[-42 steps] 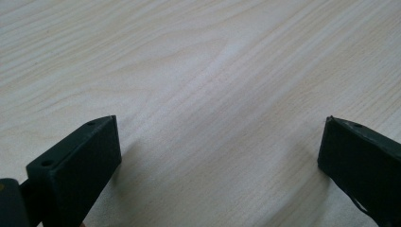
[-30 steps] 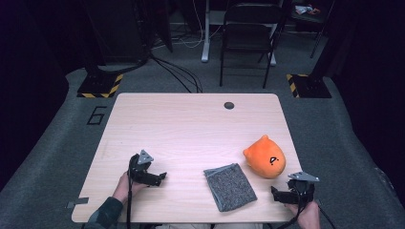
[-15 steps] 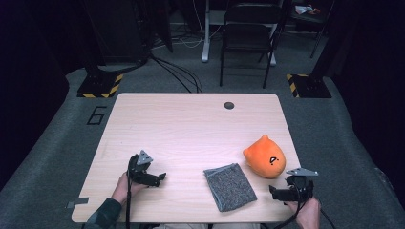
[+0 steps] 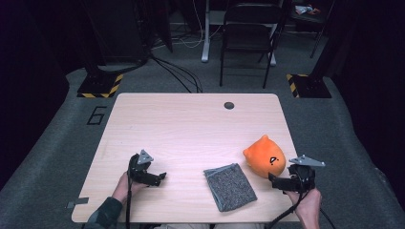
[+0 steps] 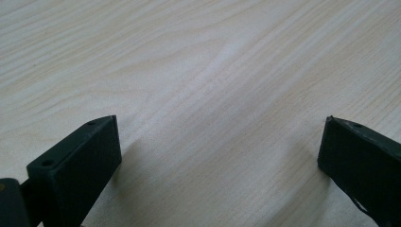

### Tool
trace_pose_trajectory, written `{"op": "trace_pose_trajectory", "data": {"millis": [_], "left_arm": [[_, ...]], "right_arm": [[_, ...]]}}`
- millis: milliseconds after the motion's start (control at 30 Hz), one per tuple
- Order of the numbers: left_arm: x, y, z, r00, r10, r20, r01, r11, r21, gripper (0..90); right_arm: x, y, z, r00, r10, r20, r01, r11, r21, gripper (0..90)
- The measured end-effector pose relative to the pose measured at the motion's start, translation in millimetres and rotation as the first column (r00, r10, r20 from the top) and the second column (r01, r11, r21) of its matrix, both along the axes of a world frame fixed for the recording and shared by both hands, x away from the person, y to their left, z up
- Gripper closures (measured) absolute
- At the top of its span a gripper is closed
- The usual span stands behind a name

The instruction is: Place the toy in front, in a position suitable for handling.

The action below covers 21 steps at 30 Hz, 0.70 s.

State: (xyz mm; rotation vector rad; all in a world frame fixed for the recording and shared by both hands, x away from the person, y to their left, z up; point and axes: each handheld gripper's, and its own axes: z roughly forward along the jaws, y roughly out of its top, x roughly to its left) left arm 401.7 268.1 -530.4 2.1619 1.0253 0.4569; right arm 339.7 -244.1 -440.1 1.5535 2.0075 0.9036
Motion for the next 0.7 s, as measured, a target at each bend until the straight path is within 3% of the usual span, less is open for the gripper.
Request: {"op": "trace_pose_trajectory", "data": {"millis": [100, 133, 233, 333, 433, 500, 633, 700], "left_arm": [[0.0, 0.0, 0.0, 1.0000, 0.000, 0.000, 0.000, 1.0000, 0.000, 0.0], [0.0, 0.0, 0.0, 1.0000, 0.000, 0.000, 0.000, 1.0000, 0.000, 0.0], [0.0, 0.0, 0.0, 1.0000, 0.000, 0.000, 0.000, 1.0000, 0.000, 0.0], [0.0, 0.0, -0.1, 1.0000, 0.000, 0.001, 0.000, 1.0000, 0.000, 0.0], [0.0, 0.1, 0.2, 1.0000, -0.002, -0.003, 0.002, 1.0000, 0.002, 0.0], [-0.1, 0.2, 0.2, 1.0000, -0.003, -0.002, 0.003, 1.0000, 0.001, 0.0], [-0.2, 0.4, 0.1, 1.0000, -0.004, -0.002, 0.004, 1.0000, 0.000, 0.0], [-0.2, 0.3, -0.1, 1.0000, -0.003, 0.002, 0.003, 1.0000, -0.001, 0.0]], "right_arm": [[15.8, 7.9, 11.0, 1.0000, -0.009, 0.001, 0.009, 0.9999, 0.006, 0.0], [28.7, 13.4, 14.3, 0.9999, -0.007, -0.013, 0.007, 1.0000, -0.001, 0.0], [40.9, 20.0, 14.1, 0.9993, -0.015, -0.034, 0.016, 0.9998, 0.008, 0.2], [55.3, 28.5, 9.1, 0.9966, -0.043, -0.071, 0.041, 0.9987, -0.031, 3.1], [64.3, 29.6, 0.3, 0.9938, -0.066, -0.090, 0.061, 0.9964, -0.058, 11.8], [65.3, 25.4, -5.9, 0.9944, -0.063, -0.085, 0.059, 0.9970, -0.051, 22.7], [64.7, 21.4, -11.4, 0.9924, -0.052, -0.111, 0.048, 0.9981, -0.038, 33.2], [64.1, 17.4, -12.1, 0.9943, -0.036, -0.100, 0.033, 0.9991, -0.028, 40.4]]}}
